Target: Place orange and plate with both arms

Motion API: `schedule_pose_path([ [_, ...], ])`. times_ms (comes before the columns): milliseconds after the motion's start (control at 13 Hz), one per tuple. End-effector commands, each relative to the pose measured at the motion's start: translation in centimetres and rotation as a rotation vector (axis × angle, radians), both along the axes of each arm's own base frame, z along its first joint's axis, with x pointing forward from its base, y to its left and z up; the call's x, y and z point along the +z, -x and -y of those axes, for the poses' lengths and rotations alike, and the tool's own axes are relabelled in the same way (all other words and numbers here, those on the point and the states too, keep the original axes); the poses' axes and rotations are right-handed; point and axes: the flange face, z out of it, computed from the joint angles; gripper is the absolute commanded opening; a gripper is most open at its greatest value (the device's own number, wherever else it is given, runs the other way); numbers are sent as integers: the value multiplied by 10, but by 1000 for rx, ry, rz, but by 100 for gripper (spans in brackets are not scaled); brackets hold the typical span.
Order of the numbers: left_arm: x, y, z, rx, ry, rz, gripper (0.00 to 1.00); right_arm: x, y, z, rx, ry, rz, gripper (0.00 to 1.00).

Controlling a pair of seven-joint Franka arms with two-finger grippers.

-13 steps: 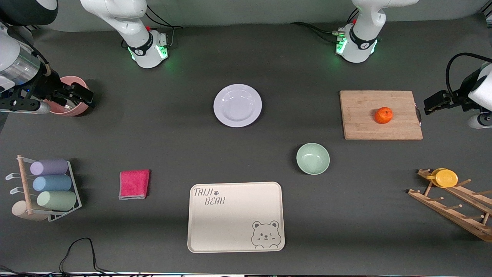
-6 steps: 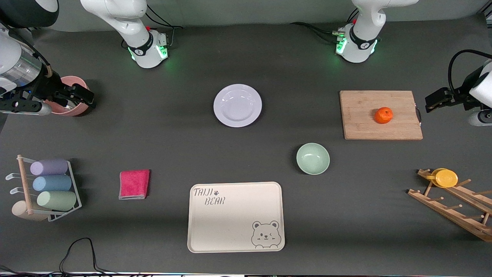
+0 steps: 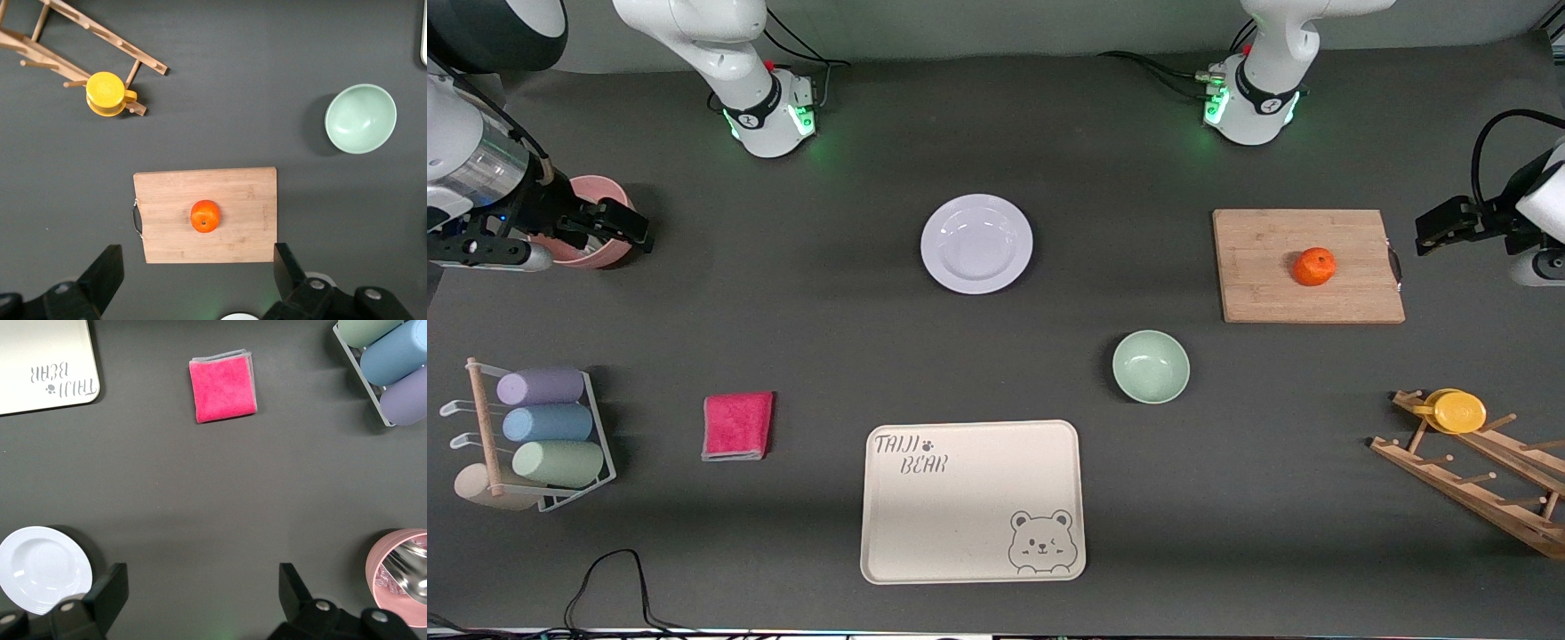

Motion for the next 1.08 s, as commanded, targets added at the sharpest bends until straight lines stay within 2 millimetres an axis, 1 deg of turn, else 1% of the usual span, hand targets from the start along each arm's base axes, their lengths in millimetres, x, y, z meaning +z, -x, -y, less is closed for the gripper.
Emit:
schedule_pose_path([
  [0,0,8,-3,-34,16,-85,100,-1,2,-3,8,-13,7,100],
  [77,1,15,-4,-17,11,-107,100,-3,1,-3,9,-13,4,100],
  [154,3,28,-11,4,5,-131,100,-3,1,-3,9,-15,6,100],
  [232,3,49,-19,22,4,-151,100,-5,1,-4,10,-15,9,100],
  [309,6,77,-21,23,-2,-142,100,-5,1,-11,23,-15,12,100],
  [463,15,127,-26,37,1,-129,100,-5,1,-15,13,-14,14,100],
  [540,16,145,-28,45,2,-123,100,-5,1,-16,13,-14,14,100],
  [618,17,155,-28,61,0,-128,100,-8,2,-15,12,-13,11,100],
  [695,17,158,-28,76,-2,-128,100,-10,3,-16,13,-13,16,100],
  [849,15,157,-28,80,-3,-127,100,-14,2,-16,11,-14,28,100],
  [926,12,155,-27,80,-3,-125,100,-17,1,-22,17,-18,27,100],
  [1004,4,152,-28,85,-4,-123,100,-19,-1,-29,9,-22,29,100],
])
